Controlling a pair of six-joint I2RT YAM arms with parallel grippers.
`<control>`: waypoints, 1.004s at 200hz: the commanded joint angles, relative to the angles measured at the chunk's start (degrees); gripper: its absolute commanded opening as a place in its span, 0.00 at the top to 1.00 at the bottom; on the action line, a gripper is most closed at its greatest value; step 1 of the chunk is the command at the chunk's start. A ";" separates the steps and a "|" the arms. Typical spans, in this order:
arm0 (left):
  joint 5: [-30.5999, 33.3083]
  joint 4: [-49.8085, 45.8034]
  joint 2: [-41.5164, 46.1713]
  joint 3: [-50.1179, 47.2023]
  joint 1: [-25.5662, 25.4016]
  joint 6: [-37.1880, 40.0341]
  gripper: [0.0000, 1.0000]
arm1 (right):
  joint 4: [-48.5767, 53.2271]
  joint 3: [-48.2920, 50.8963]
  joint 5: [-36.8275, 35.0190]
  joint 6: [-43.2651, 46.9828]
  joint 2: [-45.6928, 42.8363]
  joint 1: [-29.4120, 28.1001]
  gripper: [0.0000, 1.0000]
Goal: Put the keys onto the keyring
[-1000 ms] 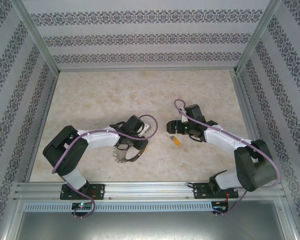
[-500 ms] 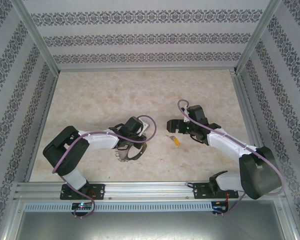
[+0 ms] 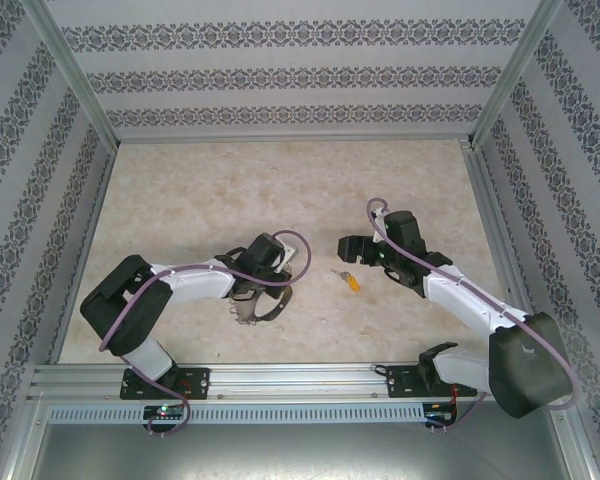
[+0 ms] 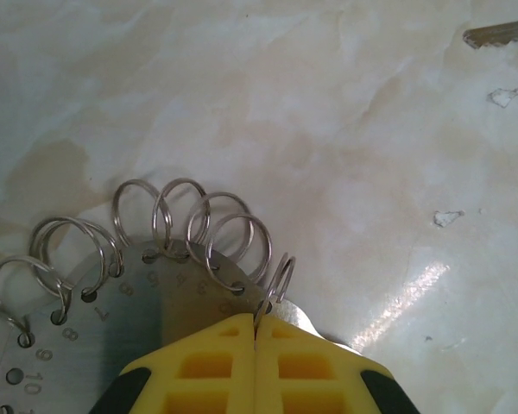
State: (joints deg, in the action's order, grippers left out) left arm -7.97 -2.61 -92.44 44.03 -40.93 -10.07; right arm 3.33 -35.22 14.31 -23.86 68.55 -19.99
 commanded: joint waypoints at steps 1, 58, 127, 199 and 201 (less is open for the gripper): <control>-1.70 -1.12 3.91 0.07 -0.83 2.57 1.00 | -0.64 1.03 0.19 1.31 -0.71 0.56 0.13; -12.30 -0.94 5.87 0.32 -0.73 8.54 1.00 | 0.36 0.11 1.48 1.97 1.48 1.05 0.15; -20.72 -13.31 4.92 6.66 -0.58 15.65 1.00 | 1.36 -0.92 3.61 3.21 4.86 1.44 0.17; -21.21 -11.69 2.66 7.82 -0.38 15.36 1.00 | 5.01 -0.94 0.01 2.84 5.80 2.18 0.22; -21.17 -11.47 2.74 7.78 -0.38 15.30 1.00 | 5.23 -0.98 -0.14 2.78 5.87 2.27 0.22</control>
State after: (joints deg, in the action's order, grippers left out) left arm -28.12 -14.00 -89.36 51.57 -40.93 4.10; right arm 5.76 -35.11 16.58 -21.06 73.71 -18.83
